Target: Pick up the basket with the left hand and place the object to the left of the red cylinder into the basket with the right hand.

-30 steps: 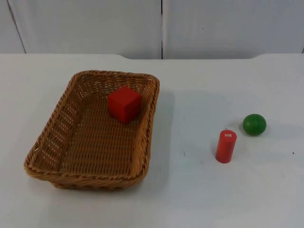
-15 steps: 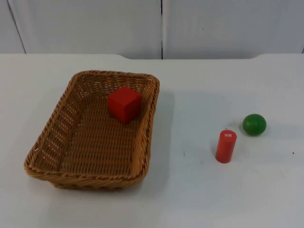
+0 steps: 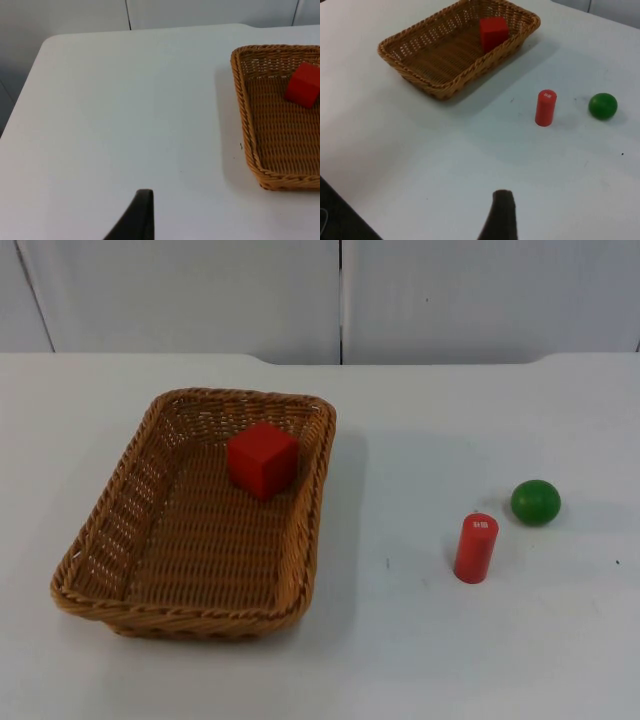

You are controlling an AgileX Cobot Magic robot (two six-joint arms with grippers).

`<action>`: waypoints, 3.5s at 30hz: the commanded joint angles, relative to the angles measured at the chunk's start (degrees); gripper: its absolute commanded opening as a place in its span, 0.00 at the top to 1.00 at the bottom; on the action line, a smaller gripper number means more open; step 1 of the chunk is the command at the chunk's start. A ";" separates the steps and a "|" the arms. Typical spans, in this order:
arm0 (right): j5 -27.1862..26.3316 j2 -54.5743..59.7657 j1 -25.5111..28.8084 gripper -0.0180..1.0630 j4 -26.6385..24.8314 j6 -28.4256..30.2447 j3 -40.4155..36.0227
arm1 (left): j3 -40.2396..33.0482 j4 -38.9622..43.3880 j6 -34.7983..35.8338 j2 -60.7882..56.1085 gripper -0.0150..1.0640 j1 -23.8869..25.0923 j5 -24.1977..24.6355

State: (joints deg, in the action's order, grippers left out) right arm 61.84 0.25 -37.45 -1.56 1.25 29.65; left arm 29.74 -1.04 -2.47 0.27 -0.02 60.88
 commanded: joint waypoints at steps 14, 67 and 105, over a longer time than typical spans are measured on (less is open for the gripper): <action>0.00 -0.25 0.31 0.37 1.56 -0.15 -0.06 | -0.82 0.73 1.42 -0.27 0.01 0.10 1.35; 0.00 -0.25 0.31 0.01 1.10 0.07 -0.06 | -0.82 1.91 1.42 -0.27 0.01 2.06 1.35; 0.00 -0.25 28.99 0.01 1.01 0.07 -0.06 | -0.82 1.91 1.42 -0.27 0.01 2.06 1.35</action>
State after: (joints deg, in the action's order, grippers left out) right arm 61.99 0.25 -9.51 -0.42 1.02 29.65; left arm 29.07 0.43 -1.46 0.27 2.01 62.19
